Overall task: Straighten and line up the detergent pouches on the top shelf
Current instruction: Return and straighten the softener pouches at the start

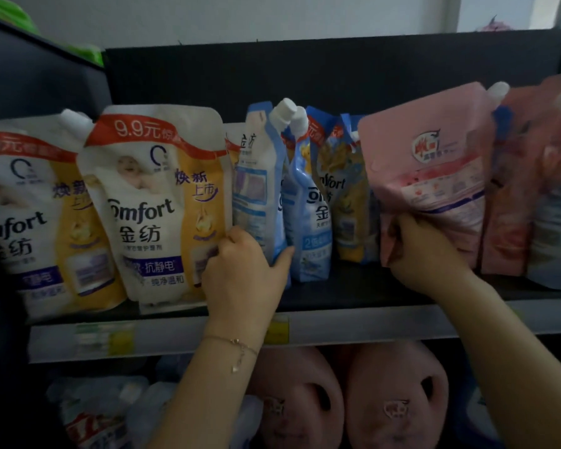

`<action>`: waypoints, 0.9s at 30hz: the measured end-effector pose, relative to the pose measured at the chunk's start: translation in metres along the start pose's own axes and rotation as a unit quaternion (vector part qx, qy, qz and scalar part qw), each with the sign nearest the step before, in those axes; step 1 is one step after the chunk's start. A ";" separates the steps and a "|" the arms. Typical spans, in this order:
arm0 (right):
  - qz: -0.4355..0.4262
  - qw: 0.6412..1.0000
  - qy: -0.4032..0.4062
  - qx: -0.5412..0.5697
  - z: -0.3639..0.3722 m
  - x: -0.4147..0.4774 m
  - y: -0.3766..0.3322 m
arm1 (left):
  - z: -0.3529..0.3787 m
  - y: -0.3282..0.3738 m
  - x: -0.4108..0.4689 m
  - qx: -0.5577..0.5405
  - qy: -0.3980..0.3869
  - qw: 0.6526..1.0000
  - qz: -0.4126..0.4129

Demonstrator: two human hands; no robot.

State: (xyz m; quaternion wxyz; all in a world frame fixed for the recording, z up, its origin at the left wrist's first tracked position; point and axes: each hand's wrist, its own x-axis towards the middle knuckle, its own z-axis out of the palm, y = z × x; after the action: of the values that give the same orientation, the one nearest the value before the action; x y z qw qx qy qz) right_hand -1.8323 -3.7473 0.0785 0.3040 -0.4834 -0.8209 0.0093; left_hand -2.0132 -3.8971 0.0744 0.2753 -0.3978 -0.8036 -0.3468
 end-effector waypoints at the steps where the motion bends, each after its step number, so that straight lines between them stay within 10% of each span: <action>1: -0.004 0.999 -0.003 -0.038 0.000 -0.005 -0.009 | 0.000 0.001 0.002 -0.003 -0.003 1.000 0.002; 8: -0.130 0.991 -0.007 -0.002 -0.008 -0.037 -0.074 | 0.013 0.003 0.011 -0.166 -0.056 0.984 -0.035; 17: -0.079 0.994 -0.047 0.064 0.008 0.006 -0.089 | 0.039 0.005 0.034 -0.316 -0.152 0.931 -0.099; 27: -0.113 0.993 0.031 0.032 -0.002 -0.008 -0.074 | 0.071 -0.006 0.073 -0.477 -0.280 0.816 -0.168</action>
State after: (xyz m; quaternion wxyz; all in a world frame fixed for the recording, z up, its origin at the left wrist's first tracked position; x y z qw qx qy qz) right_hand -1.8873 -3.7936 0.0991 0.3438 -0.3777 -0.8596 -0.0144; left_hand -2.0691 -3.8121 0.0823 -0.2480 -0.4178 -0.6342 -0.6014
